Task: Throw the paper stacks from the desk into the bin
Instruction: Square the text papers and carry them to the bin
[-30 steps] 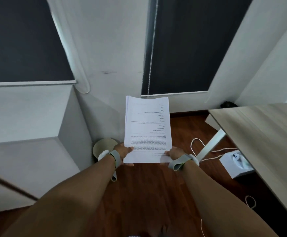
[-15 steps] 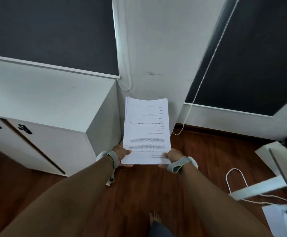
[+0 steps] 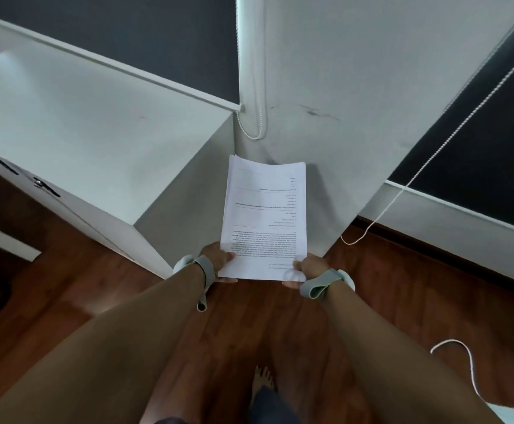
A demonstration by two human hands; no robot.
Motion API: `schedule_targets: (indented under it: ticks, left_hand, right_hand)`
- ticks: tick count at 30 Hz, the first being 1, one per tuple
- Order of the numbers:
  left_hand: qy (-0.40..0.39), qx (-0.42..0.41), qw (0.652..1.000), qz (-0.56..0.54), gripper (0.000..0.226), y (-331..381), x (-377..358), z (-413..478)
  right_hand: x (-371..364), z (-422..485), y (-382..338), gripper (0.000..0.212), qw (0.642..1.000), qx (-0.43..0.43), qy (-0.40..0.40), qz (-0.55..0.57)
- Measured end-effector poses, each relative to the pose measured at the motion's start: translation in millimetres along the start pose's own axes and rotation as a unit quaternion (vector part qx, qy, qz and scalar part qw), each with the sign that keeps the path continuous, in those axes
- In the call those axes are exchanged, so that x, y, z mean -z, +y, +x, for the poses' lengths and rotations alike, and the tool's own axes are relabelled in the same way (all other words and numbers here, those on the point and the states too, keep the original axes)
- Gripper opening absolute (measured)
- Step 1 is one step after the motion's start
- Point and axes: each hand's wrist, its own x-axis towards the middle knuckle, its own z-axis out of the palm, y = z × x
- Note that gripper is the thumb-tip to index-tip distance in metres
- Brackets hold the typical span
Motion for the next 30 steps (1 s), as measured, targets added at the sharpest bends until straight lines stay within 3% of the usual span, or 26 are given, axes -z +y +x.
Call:
schedule_targets:
  ticks: [9, 13, 22, 26, 30]
  left_hand:
    - [0.026, 0.023, 0.999, 0.013, 0.043, -22, -16, 49]
    - [0.003, 0.079, 0.996, -0.037, 0.042, -43, -18, 85]
    - [0.018, 0.102, 0.994, -0.028, 0.037, -81, -14, 161]
    - [0.029, 0.119, 0.992, -0.003, 0.038, -101, -9, 204]
    - [0.002, 0.113, 0.989, 0.097, 0.042, -124, -4, 244]
  right_hand:
    - [8, 68, 4, 0.035, 0.996, -0.035, -0.011, -0.076]
    - [8, 106, 18, 0.038, 0.995, -0.062, -0.003, -0.08]
    - [0, 181, 48, 0.04, 0.991, -0.089, 0.006, -0.102]
    - [-7, 221, 66, 0.042, 0.992, -0.1, -0.011, -0.076]
    - [-12, 255, 92, 0.042, 0.989, -0.113, -0.002, -0.093]
